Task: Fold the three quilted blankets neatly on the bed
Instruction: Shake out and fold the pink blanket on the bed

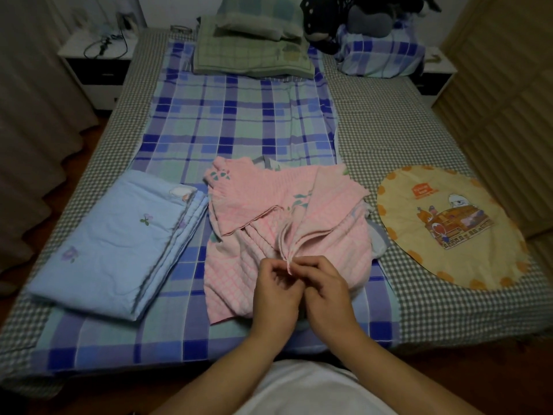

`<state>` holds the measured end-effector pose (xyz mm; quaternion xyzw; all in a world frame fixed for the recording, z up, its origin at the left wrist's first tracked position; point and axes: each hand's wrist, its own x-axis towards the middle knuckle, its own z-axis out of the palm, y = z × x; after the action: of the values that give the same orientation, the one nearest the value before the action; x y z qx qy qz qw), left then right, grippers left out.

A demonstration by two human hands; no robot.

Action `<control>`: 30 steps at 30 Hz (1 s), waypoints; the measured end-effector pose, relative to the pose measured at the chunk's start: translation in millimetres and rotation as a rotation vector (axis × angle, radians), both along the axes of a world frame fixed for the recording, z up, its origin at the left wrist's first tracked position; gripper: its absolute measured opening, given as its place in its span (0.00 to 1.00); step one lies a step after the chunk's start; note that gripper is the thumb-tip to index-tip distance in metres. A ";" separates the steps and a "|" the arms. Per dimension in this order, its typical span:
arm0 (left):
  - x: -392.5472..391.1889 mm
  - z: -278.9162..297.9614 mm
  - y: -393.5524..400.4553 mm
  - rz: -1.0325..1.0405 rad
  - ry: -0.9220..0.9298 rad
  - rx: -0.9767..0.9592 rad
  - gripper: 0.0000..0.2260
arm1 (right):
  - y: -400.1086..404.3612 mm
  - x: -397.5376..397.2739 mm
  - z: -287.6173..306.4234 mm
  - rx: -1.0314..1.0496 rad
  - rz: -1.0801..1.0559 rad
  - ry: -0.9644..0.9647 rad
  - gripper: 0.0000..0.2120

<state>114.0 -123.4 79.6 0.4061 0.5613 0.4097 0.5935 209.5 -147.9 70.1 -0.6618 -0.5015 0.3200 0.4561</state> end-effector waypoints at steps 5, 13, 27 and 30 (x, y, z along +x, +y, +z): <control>8.6 -6.5 9.6 0.002 0.223 0.068 0.15 | 8.5 -0.9 5.5 -0.042 -0.039 0.103 0.20; 3.9 -16.0 29.4 -0.080 0.235 0.082 0.10 | 31.1 16.6 -9.7 -0.190 -0.083 0.459 0.19; -8.7 18.3 78.6 -0.461 0.768 0.440 0.08 | 5.4 57.7 -55.2 -0.478 -0.097 -0.181 0.31; 3.1 68.5 115.0 -0.470 0.659 0.571 0.14 | 21.3 57.5 -38.6 -0.368 -0.115 -0.271 0.41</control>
<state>117.1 -8.4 148.1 0.7760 0.4776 0.2519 0.3260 267.0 -126.6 31.5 -0.7982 -0.4529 0.2880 0.2736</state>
